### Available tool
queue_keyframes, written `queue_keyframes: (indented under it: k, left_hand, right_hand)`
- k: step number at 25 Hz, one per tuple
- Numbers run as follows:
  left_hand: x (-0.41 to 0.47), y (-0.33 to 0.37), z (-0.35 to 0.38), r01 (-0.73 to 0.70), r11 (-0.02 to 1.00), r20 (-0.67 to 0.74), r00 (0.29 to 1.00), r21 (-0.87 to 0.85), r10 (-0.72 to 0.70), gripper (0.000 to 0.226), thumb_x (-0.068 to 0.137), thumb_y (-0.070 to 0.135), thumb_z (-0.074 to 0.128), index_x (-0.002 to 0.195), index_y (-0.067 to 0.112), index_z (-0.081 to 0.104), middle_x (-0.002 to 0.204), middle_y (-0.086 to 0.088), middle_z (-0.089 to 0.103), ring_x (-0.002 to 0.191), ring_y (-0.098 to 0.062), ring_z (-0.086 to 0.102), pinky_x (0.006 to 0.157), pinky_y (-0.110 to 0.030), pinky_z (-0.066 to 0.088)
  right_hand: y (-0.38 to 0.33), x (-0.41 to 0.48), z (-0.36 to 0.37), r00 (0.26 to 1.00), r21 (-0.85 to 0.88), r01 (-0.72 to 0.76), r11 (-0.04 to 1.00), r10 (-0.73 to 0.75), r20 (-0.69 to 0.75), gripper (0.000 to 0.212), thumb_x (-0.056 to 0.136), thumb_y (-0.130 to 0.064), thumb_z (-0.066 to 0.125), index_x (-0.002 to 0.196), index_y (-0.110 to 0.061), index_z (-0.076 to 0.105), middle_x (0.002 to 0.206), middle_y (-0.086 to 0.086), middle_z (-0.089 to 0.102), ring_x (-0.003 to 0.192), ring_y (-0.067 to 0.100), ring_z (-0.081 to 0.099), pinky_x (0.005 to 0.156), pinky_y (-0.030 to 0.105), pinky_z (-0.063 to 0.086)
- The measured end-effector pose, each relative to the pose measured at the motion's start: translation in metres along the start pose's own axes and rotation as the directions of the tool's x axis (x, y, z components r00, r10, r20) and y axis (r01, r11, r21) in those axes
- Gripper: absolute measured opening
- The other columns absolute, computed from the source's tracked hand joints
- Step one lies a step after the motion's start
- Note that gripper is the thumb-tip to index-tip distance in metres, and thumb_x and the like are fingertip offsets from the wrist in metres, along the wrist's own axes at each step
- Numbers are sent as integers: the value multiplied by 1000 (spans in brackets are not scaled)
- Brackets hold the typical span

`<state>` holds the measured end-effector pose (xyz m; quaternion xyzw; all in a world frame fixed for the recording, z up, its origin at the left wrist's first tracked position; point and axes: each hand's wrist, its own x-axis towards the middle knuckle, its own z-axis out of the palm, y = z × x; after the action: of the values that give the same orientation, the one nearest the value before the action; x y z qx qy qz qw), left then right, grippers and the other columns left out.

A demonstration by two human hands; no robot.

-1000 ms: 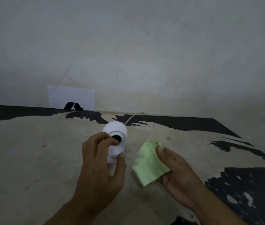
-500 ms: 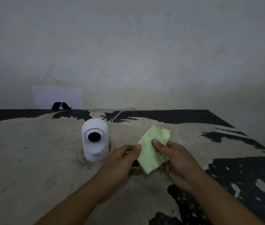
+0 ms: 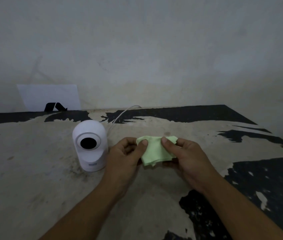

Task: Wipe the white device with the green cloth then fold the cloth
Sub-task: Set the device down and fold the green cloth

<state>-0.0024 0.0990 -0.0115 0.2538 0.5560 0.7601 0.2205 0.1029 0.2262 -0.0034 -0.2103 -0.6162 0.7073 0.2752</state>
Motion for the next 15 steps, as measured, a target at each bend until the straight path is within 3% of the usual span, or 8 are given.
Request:
queue_keyframes:
  k: [3,6,8,10,13,15]
  left_hand:
    - [4,-5,-3,15,999,-35,999,-51,-17,28,69,30,73,91,13,67,95,-11,73,91,-30,68,79,-46,56]
    - [10,-5,-7,12,997,-52,999,-75,-16,30,72,17,73,99,13,60,99,-10,70,88,-23,69,75,-41,56]
    - [13,-6,-8,-34,999,-96,995,39,37,33,74,15,74,100,12,54,99,-4,66,80,-9,68,68,-28,56]
    - [12,-7,-7,-116,968,-138,979,223,150,31,74,19,74,94,10,52,95,3,65,74,2,65,60,-14,52]
    - [9,-8,-5,-199,895,-83,964,400,251,21,76,23,73,85,12,58,89,5,65,76,4,62,62,-12,50]
    - [8,-9,-3,-201,834,-37,966,514,256,19,76,25,72,90,18,61,97,8,63,85,0,59,72,-17,51]
  right_hand:
    - [2,1,3,999,-31,2,1000,-1,44,39,70,-37,77,97,-9,73,94,11,76,88,27,71,74,43,59]
    - [1,4,4,1000,21,-8,1000,8,-3,50,66,-22,82,109,-10,61,94,13,75,86,29,72,73,47,59]
    - [2,5,2,997,-63,-1,998,-3,-71,44,72,-12,80,110,-20,57,90,13,75,78,28,73,62,38,59]
    - [5,7,0,991,-278,61,958,-91,-95,30,81,-12,72,101,-30,58,87,8,74,73,23,71,55,30,56]
    - [7,7,-1,939,-638,266,723,-344,1,20,88,-9,62,86,-28,68,89,-5,71,78,9,65,61,15,51]
    - [7,4,0,881,-787,361,501,-460,111,20,89,-9,58,93,-23,71,88,-8,68,77,9,62,65,15,50]
